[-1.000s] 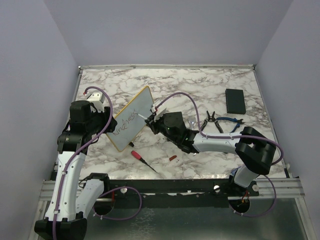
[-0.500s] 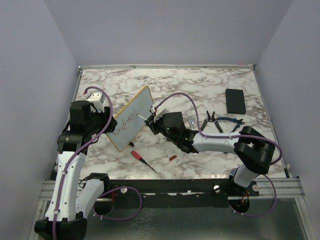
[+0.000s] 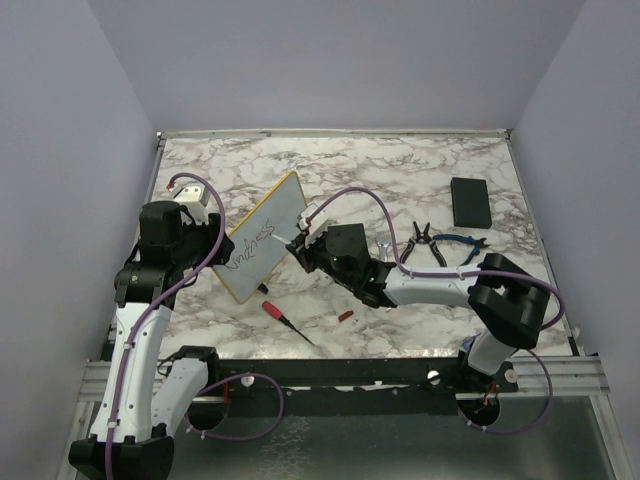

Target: Write a sentence on the whiteboard

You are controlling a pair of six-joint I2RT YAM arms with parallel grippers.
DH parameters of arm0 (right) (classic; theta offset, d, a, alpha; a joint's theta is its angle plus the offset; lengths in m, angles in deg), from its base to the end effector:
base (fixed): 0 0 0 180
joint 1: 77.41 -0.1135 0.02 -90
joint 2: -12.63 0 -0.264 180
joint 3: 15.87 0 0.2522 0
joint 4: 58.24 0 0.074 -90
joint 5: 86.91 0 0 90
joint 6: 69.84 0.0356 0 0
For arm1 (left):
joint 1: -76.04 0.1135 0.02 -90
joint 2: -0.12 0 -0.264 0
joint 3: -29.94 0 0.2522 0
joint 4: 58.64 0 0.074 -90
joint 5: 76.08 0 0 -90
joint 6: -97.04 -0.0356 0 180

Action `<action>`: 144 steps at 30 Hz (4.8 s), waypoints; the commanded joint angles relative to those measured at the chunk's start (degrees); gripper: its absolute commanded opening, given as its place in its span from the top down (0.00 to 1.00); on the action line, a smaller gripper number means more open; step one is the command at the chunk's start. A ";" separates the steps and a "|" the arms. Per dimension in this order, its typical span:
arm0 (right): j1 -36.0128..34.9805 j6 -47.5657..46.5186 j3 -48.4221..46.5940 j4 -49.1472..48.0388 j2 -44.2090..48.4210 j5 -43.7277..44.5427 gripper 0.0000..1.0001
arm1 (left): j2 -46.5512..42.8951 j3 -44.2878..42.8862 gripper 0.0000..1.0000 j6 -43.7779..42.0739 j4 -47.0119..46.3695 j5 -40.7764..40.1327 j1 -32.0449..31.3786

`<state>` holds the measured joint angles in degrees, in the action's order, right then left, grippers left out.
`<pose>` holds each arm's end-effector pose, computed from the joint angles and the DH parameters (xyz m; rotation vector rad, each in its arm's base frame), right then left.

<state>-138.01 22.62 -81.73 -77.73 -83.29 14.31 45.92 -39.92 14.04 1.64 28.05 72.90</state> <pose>0.1889 0.3212 0.2298 -0.7414 1.6340 0.6271 0.1531 -0.0171 0.3415 0.0641 2.2044 -0.3703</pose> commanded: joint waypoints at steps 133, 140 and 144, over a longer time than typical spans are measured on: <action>-5.19 -0.66 -1.96 1.77 -2.57 -2.01 0.99 | -0.62 0.66 0.53 0.25 1.23 1.14 -0.33; -5.21 -0.58 -1.25 1.22 -0.66 -0.43 0.99 | -0.80 0.72 0.53 0.15 1.27 1.09 -0.33; -5.17 -0.61 -1.27 1.58 -1.09 0.66 0.99 | -1.01 0.81 0.53 0.28 1.26 1.14 -0.29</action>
<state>-143.04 22.60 -82.60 -75.04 -85.15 12.32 45.90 -39.62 14.04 1.75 28.05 72.90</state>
